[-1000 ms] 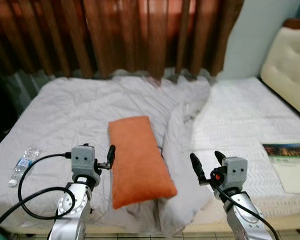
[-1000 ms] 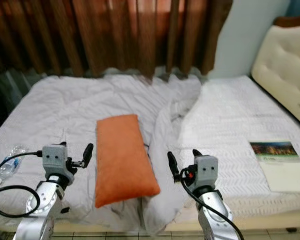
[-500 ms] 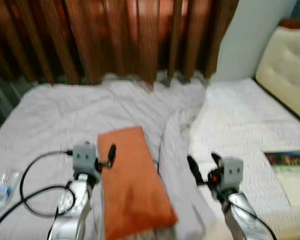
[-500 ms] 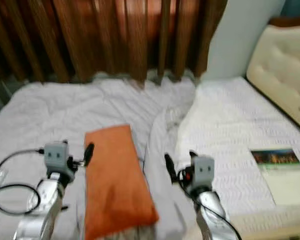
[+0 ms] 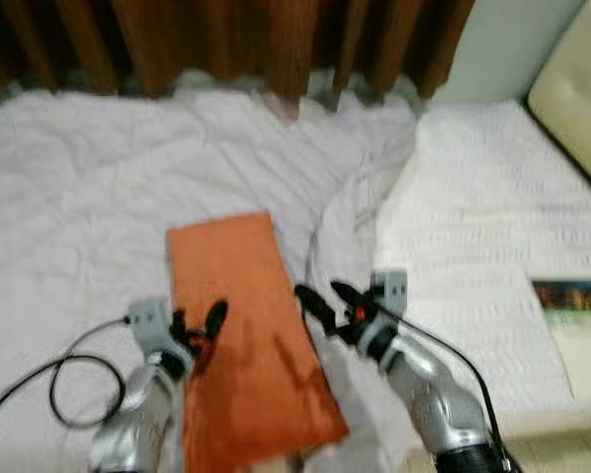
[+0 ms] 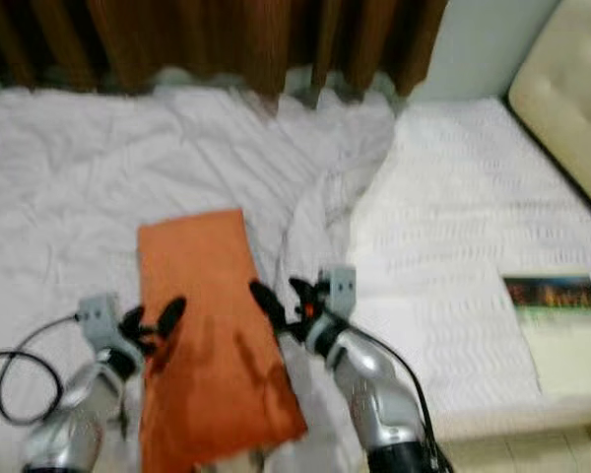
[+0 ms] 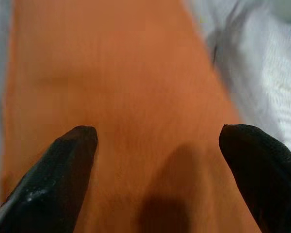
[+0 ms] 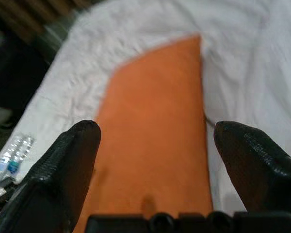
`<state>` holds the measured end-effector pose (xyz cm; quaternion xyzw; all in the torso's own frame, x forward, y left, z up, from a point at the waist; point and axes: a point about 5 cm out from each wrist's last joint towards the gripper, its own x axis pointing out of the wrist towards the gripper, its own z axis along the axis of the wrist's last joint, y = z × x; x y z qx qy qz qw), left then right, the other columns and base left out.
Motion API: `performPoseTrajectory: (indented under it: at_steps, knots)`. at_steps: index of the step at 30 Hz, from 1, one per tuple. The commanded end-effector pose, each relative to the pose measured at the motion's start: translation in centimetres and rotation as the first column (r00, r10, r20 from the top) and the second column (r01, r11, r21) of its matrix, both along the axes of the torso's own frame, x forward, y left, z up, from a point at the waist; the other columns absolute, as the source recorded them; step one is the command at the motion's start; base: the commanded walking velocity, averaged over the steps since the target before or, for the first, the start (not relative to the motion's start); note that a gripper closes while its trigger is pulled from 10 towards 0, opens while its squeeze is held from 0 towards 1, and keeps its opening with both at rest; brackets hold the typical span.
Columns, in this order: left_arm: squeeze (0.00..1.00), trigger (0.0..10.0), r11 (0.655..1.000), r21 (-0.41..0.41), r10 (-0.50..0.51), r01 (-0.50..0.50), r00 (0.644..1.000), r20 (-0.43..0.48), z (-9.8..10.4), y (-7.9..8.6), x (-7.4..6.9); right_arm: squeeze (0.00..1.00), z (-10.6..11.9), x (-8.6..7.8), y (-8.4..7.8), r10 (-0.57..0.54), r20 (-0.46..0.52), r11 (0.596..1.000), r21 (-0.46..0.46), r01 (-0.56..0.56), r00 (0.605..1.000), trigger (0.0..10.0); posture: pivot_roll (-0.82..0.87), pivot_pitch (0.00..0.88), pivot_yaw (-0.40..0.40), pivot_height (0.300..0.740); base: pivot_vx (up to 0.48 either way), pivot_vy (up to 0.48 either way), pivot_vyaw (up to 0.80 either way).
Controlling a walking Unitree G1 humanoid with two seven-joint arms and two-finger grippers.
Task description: Clean up the room
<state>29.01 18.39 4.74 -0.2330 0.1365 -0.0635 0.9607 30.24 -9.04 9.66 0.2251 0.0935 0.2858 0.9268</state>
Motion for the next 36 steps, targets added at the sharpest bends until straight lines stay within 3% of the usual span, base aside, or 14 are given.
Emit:
performPoseTrajectory:
  at_steps: [1,5,6,7,9,10,13,17,19,21,26,27,30,36]
  knots:
    - [0.00,10.0,0.999,-0.030,0.031,-0.032,0.999,-0.043,-1.0,0.2,-0.4,0.00,-0.7,-0.2,0.1,-0.001,-0.042,1.000,0.011,0.002,0.999,10.0,-0.11,0.543,-0.133,0.740,0.000,0.000,0.00]
    - [0.00,10.0,0.997,0.004,0.077,-0.077,0.997,-0.015,-0.4,0.6,0.2,0.00,-1.0,-0.6,0.1,0.012,-0.076,0.999,0.033,-0.009,0.997,10.0,-0.14,0.585,-0.142,0.740,0.000,0.000,0.00]
    - [0.00,10.0,0.992,0.048,0.114,-0.114,0.993,0.022,0.5,1.5,-0.2,0.00,-1.0,-0.8,0.2,0.015,-0.082,0.999,0.050,-0.011,0.996,10.0,-0.14,0.611,-0.147,0.740,0.000,0.000,0.00]
    - [0.00,10.0,0.980,0.099,0.163,-0.171,0.983,0.083,2.1,2.9,-1.1,0.00,-0.7,-1.0,0.3,0.018,-0.087,0.996,0.086,-0.010,0.996,10.0,-0.13,0.627,-0.142,0.740,0.000,0.000,0.00]
    - [0.00,10.0,0.972,0.124,0.186,-0.198,0.977,0.100,2.6,3.4,-1.7,0.00,-0.5,-1.1,0.4,0.024,-0.089,0.995,0.101,-0.015,0.996,10.0,-0.13,0.634,-0.141,0.740,0.000,0.000,0.00]
    - [0.00,10.0,0.959,0.167,0.209,-0.227,0.970,0.121,3.5,4.5,-3.6,0.00,-0.4,-1.5,0.7,0.043,-0.088,0.992,0.119,-0.033,0.995,10.0,-0.12,0.636,-0.135,0.740,0.000,0.000,0.00]
    - [0.00,10.0,0.945,0.231,0.205,-0.234,0.968,0.142,4.4,5.1,-5.8,0.00,-0.4,-1.9,0.9,0.067,-0.088,0.990,0.133,-0.055,0.994,10.0,-0.11,0.623,-0.131,0.740,0.000,0.000,0.00]
    - [0.00,10.0,0.941,0.241,0.207,-0.239,0.966,0.152,5.3,5.3,-7.0,0.00,-0.7,-2.2,1.2,0.090,-0.092,0.989,0.126,-0.078,0.992,10.0,-0.09,0.621,-0.131,0.740,0.000,0.000,0.00]
    - [0.00,10.0,0.965,0.143,0.210,-0.221,0.973,0.092,5.0,4.4,-8.3,0.00,-1.0,-2.2,1.6,0.122,-0.101,0.987,0.113,-0.111,0.987,10.0,-0.08,0.630,-0.134,0.740,0.000,0.000,0.00]
    - [0.00,10.0,0.973,0.103,0.202,-0.208,0.977,0.060,4.5,3.9,-8.7,0.00,-1.0,-2.2,1.7,0.127,-0.103,0.987,0.107,-0.116,0.987,10.0,-0.09,0.630,-0.142,0.740,0.000,0.000,0.00]
    - [0.00,10.0,0.968,0.075,0.240,-0.239,0.971,-0.001,2.3,3.3,-8.5,0.00,-1.5,-2.2,1.6,0.137,-0.126,0.987,0.099,-0.125,0.982,10.0,-0.12,0.638,-0.164,0.740,0.000,0.000,0.00]
    - [0.00,10.0,0.960,0.080,0.269,-0.267,0.963,-0.013,1.1,3.4,-7.6,0.00,-1.9,-2.0,1.4,0.141,-0.151,0.987,0.099,-0.126,0.978,10.0,-0.16,0.665,-0.189,0.740,0.000,0.000,0.00]
    - [0.00,10.0,0.939,0.075,0.339,-0.337,0.941,-0.012,1.1,4.8,-7.0,0.00,-2.3,-1.8,1.3,0.148,-0.182,0.985,0.115,-0.128,0.972,10.0,-0.19,0.674,-0.205,0.740,0.000,0.000,0.00]
    - [0.00,10.0,0.920,0.091,0.386,-0.382,0.922,-0.026,0.5,6.6,-7.6,0.00,-2.3,-1.3,1.8,0.164,-0.185,0.981,0.130,-0.141,0.969,10.0,-0.18,0.661,-0.200,0.740,0.000,0.000,0.00]
